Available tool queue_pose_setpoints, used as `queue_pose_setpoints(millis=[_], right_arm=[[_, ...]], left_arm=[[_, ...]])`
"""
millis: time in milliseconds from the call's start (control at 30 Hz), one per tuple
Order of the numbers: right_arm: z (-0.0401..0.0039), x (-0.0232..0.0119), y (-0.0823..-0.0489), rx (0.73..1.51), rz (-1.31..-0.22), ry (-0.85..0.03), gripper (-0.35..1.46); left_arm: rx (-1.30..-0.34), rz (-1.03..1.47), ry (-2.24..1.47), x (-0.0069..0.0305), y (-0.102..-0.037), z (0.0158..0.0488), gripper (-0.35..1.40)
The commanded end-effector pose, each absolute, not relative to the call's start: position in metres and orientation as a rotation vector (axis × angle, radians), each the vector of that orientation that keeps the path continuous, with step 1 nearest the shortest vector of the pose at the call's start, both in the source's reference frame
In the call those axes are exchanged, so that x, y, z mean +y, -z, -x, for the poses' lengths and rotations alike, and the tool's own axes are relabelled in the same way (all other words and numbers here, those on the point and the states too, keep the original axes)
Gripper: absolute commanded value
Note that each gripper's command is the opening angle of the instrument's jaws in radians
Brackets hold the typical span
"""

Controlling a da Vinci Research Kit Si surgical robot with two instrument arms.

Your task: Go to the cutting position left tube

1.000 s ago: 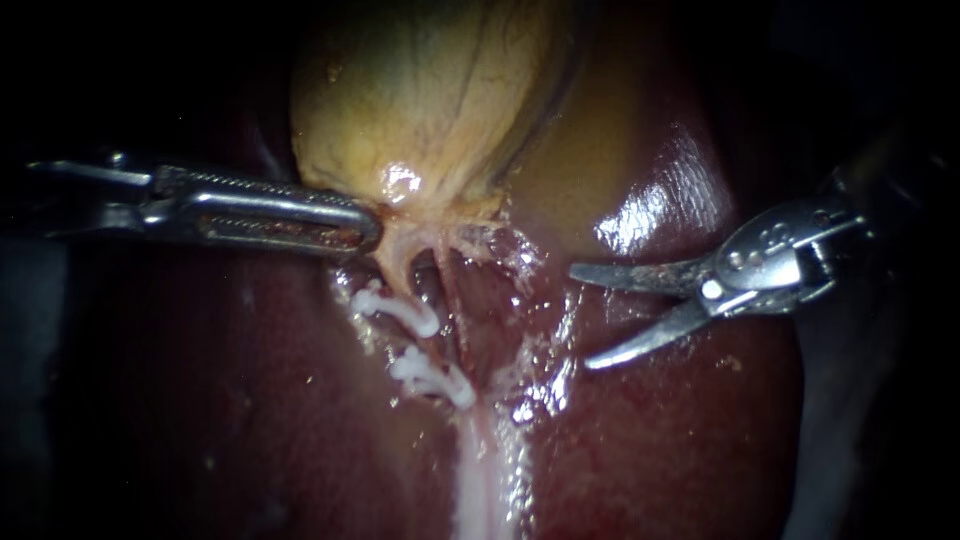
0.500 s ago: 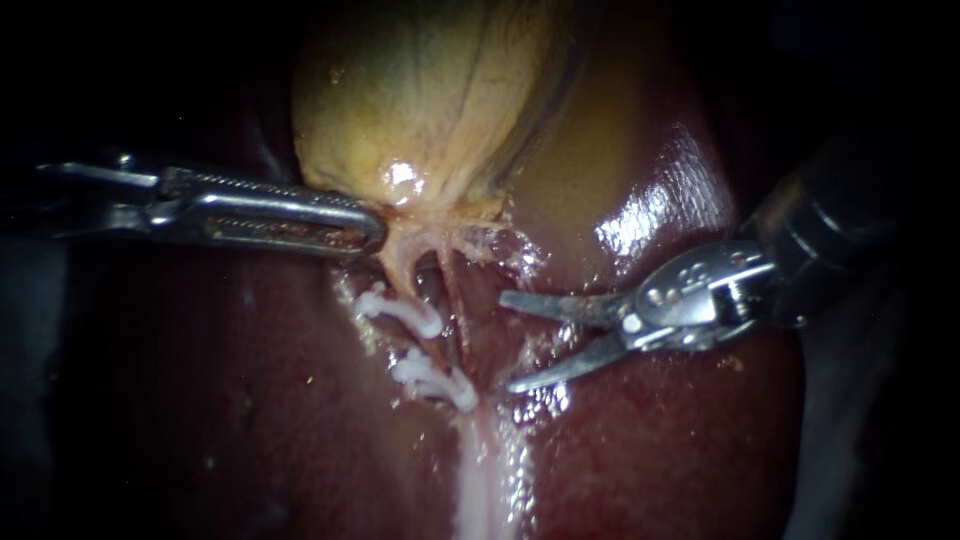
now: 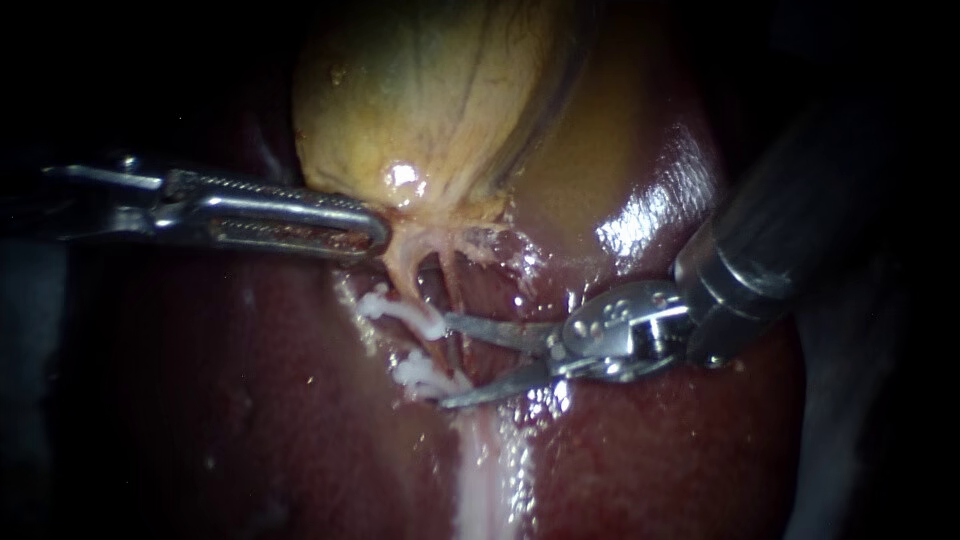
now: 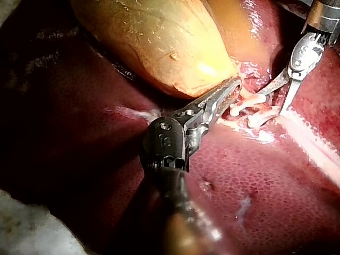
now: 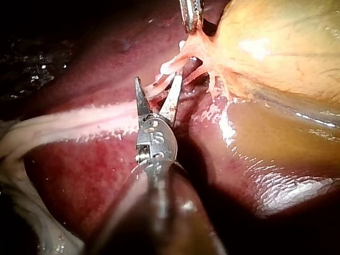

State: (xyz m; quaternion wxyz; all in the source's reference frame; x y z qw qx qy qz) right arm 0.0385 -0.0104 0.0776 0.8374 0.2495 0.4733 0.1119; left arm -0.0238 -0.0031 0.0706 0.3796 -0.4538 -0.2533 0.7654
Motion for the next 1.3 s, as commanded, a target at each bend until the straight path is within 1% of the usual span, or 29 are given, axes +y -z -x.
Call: queue_pose_setpoints(millis=[33,233,400,733,1033,1133,1300], right_arm=[[-0.0387,-0.0105,-0.0776,1.001,-0.532,-0.239,1.42],[-0.0399,-0.0105,-0.078,1.0,-0.564,-0.253,1.42],[-0.0403,-0.0103,-0.0782,1.004,-0.632,-0.252,1.39],[-0.0415,-0.0098,-0.0786,1.008,-0.732,-0.23,1.39],[-0.0436,-0.0091,-0.0798,1.013,-0.834,-0.201,1.29],[-0.0435,-0.0089,-0.0804,1.011,-0.846,-0.205,1.22],[-0.0435,-0.0087,-0.0808,1.005,-0.846,-0.219,1.22]], left_arm=[[-0.646,1.159,-1.954,-0.0031,-0.0705,0.0238,-0.35],[-0.645,1.158,-1.953,-0.0031,-0.0704,0.024,-0.35],[-0.644,1.158,-1.953,-0.0031,-0.0704,0.0242,-0.35],[-0.642,1.161,-1.958,-0.0031,-0.0705,0.0244,-0.35],[-0.642,1.161,-1.958,-0.0031,-0.0707,0.0245,-0.35],[-0.642,1.161,-1.958,-0.0031,-0.0707,0.0246,-0.35],[-0.642,1.161,-1.958,-0.003,-0.0708,0.0246,-0.35]])
